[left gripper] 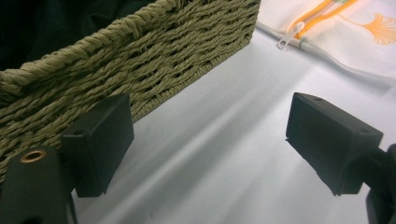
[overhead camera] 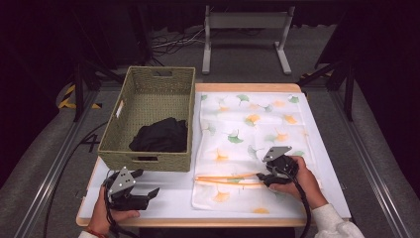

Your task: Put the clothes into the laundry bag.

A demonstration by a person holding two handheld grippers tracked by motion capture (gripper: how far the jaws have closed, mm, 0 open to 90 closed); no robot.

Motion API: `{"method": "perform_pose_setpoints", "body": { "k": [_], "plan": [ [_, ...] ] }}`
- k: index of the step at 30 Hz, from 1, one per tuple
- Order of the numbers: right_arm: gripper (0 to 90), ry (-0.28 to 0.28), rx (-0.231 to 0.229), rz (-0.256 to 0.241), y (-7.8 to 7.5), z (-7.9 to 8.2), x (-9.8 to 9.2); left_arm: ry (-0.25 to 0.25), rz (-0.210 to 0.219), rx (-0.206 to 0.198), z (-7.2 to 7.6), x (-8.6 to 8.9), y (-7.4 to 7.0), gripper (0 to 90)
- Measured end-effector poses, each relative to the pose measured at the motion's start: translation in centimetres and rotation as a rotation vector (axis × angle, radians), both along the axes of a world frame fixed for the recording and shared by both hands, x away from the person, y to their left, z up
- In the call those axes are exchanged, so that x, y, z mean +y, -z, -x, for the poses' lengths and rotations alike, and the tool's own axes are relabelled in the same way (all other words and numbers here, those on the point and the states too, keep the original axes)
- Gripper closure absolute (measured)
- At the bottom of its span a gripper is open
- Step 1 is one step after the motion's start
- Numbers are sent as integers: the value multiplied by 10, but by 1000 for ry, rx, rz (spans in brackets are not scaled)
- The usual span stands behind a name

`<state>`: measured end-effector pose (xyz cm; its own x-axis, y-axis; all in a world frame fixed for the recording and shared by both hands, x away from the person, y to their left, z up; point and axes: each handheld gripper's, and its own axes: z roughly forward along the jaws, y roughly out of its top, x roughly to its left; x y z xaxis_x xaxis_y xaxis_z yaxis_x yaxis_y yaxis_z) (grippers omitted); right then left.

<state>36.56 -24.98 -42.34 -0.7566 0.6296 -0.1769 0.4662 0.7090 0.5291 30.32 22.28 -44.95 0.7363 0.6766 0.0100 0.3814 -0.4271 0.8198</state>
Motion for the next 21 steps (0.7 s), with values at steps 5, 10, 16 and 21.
{"method": "perform_pose_setpoints", "body": {
  "k": [5, 10, 16, 21],
  "plan": [
    [503, -33, 63, -59, 1, -7, -5, 0, -1, 6, 0, 0, 0, 162],
    [647, -30, 84, -94, 1, -9, -8, 7, -9, 2, 0, -1, 0, 164],
    [803, -37, 35, -77, 2, -1, -3, 11, -5, -3, 1, -1, -1, 173],
    [858, -35, -17, -57, 1, 5, 0, 17, -8, -14, 2, -1, -2, 182]
  ]
}}
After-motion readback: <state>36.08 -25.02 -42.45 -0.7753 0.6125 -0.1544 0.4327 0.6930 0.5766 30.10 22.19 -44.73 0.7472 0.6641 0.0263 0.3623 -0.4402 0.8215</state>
